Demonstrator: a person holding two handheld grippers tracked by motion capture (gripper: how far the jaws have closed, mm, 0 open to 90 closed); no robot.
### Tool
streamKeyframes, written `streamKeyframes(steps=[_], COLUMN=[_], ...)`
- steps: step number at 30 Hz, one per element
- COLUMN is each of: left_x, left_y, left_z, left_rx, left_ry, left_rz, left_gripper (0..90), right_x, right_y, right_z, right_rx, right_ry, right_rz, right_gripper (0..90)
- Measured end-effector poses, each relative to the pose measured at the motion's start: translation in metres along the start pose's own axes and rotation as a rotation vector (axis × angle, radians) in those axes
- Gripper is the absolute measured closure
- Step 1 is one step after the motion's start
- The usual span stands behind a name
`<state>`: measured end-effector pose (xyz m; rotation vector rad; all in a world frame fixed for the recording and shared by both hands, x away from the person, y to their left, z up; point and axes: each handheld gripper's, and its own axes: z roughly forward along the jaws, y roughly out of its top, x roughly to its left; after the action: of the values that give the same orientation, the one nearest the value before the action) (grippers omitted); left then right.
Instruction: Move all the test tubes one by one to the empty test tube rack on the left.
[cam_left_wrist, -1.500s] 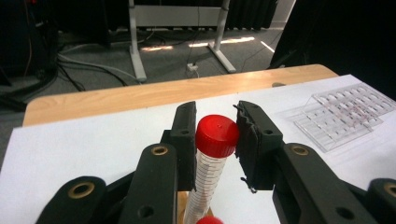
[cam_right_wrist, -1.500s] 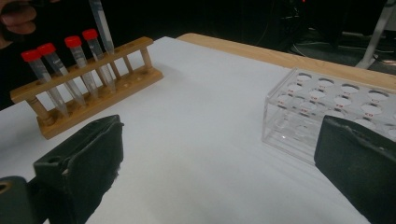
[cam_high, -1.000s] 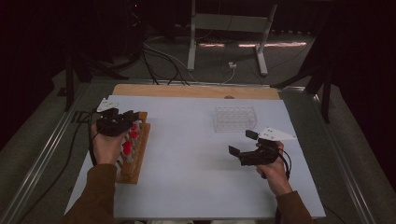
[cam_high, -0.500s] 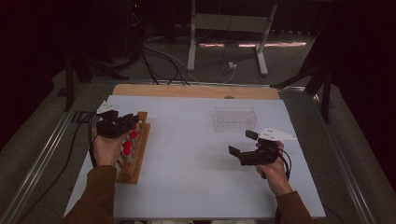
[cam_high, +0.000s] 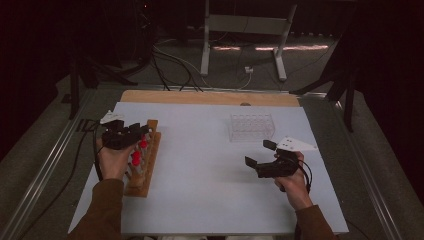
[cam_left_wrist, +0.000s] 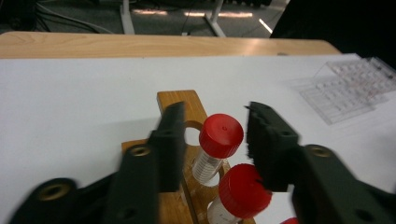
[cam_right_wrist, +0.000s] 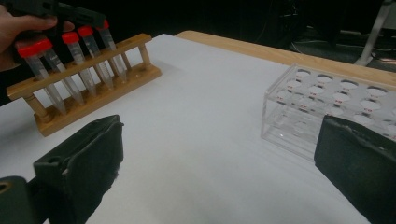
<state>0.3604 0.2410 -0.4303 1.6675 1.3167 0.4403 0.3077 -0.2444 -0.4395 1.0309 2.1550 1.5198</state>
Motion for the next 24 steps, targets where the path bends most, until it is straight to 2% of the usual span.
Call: streamKeyframes(steps=[7,10,14,17,19,24], left_x=[-0.003,-0.01,-0.021,-0.029,-0.034,-0.044], left_y=[0.004,0.004,-0.001,-0.01,-0.015,-0.03], left_z=[-0.023,-0.035,-0.053,-0.064,-0.07,-0.079], left_rx=[-0.103,-0.129,-0.183,-0.211,-0.223,-0.239], left_ry=[-0.007,-0.024,-0.039,-0.041,-0.046,-0.071], left_rz=[-0.004,0.019,0.047,0.079,0.107,0.14], left_gripper=[28.2,18.0,15.7,9.5,9.0,2.6], right_x=[0.001,0.002,0.002,-0.001,-0.002,-0.004], right_y=[0.001,0.001,-0.002,-0.007,-0.011,-0.021], right_z=[-0.007,-0.012,-0.021,-0.028,-0.033,-0.043], right_rx=[-0.011,-0.021,-0.044,-0.057,-0.061,-0.085], right_ry=[-0.038,-0.059,-0.081,-0.099,-0.111,-0.145], right_rz=[-0.022,-0.033,-0.033,-0.028,-0.024,-0.029], right_gripper=[1.4,1.5,1.5,1.5,1.4,1.4])
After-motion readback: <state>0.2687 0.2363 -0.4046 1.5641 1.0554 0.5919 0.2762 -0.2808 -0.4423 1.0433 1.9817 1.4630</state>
